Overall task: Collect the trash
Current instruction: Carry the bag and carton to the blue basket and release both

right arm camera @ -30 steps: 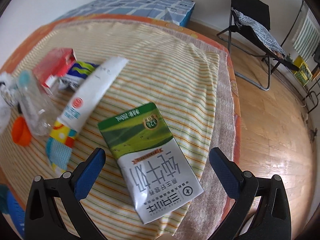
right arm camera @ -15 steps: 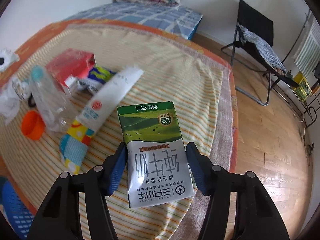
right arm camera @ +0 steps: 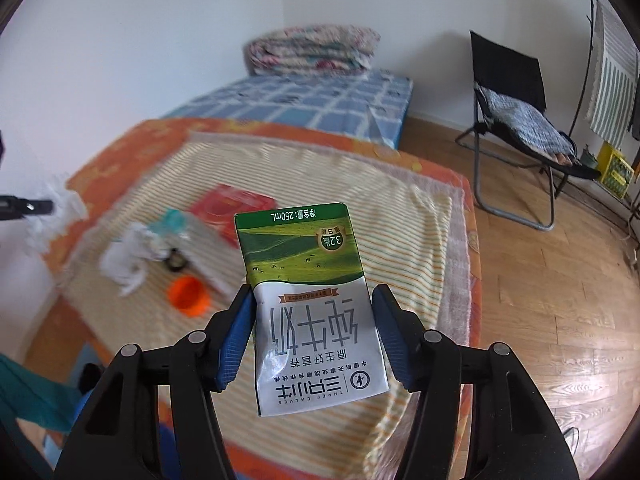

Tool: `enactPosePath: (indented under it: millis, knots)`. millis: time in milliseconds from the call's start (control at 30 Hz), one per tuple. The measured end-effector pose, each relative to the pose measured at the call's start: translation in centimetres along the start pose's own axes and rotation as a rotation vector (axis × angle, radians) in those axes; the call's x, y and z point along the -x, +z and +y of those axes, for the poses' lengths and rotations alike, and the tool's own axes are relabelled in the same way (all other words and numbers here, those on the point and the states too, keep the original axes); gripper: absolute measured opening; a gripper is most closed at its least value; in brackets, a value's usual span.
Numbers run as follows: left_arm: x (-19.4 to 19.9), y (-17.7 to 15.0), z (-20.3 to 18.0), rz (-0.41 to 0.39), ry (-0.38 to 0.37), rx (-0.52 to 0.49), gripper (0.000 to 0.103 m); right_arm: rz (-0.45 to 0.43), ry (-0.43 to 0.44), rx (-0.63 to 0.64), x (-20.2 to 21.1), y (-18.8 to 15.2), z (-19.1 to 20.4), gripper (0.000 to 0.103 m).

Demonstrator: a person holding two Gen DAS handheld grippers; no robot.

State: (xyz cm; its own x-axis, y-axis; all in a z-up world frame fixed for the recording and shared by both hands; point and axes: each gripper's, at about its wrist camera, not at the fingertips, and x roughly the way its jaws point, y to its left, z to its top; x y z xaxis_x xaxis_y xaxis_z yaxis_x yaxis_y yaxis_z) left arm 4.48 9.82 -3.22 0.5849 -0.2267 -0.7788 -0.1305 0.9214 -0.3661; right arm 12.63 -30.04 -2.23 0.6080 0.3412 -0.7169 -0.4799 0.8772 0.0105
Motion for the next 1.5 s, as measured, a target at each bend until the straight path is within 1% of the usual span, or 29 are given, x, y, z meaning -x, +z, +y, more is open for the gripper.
enactPosePath:
  millis: [100,233,400,600,800,900,1033,1233,1267,1300,1333,1367,1433,1500]
  knots:
    - [0.4,-2.3,-0.7,0.025,-0.029,-0.013,0.015,-0.027,0.044,-0.009,2.2,-0.9,1.5,0.059]
    - [0.1,-5.8,-1.3,0.085,-0.071,-0.015,0.015,-0.052,0.065,-0.011,3.8,-2.3,3.0,0.059]
    - [-1.6,-11.1,-2.5,0.206,-0.113,-0.03,0.015,-0.051,0.104,-0.007,4.6,-4.4,4.9,0.059]
    - [-4.9,-17.4,-4.7,0.379,-0.108,-0.103,0.015,-0.025,0.159,0.039,4.7,-6.7,8.0,0.059]
    - [-7.3,-21.9,-5.8,0.506,-0.09,-0.153,0.015,0.042,0.229,0.1,3.8,-9.2,11.2,0.059]
    - [-7.8,-23.0,-6.1,0.535,-0.075,-0.173,0.015,0.088,0.253,0.135,3.0,-10.5,12.6,0.059]
    - [-8.2,-23.7,-5.9,0.558,-0.065,-0.174,0.015,0.152,0.276,0.17,1.7,-12.4,14.0,0.059]
    - [-8.8,-24.4,-5.4,0.572,-0.039,-0.196,0.015,0.245,0.298,0.218,0.1,-15.1,16.2,0.059]
    - [-8.9,-24.4,-5.5,0.573,-0.035,-0.203,0.016,0.255,0.3,0.227,0.0,-15.4,16.5,0.059]
    - [-8.8,-24.5,-5.5,0.575,-0.029,-0.212,0.02,0.268,0.301,0.238,-0.3,-15.8,16.8,0.059]
    - [-8.8,-24.5,-5.6,0.574,-0.025,-0.215,0.033,0.28,0.303,0.244,-0.5,-16.1,17.1,0.059]
    - [-8.7,-24.4,-5.7,0.567,-0.017,-0.216,0.049,0.292,0.308,0.246,-0.7,-16.3,17.2,0.059]
    - [-8.4,-24.3,-5.7,0.545,-0.009,-0.22,0.06,0.334,0.322,0.25,-1.3,-16.9,17.7,0.06]
    - [-8.2,-24.3,-5.7,0.536,-0.002,-0.229,0.06,0.369,0.322,0.255,-1.9,-17.3,18.0,0.06]
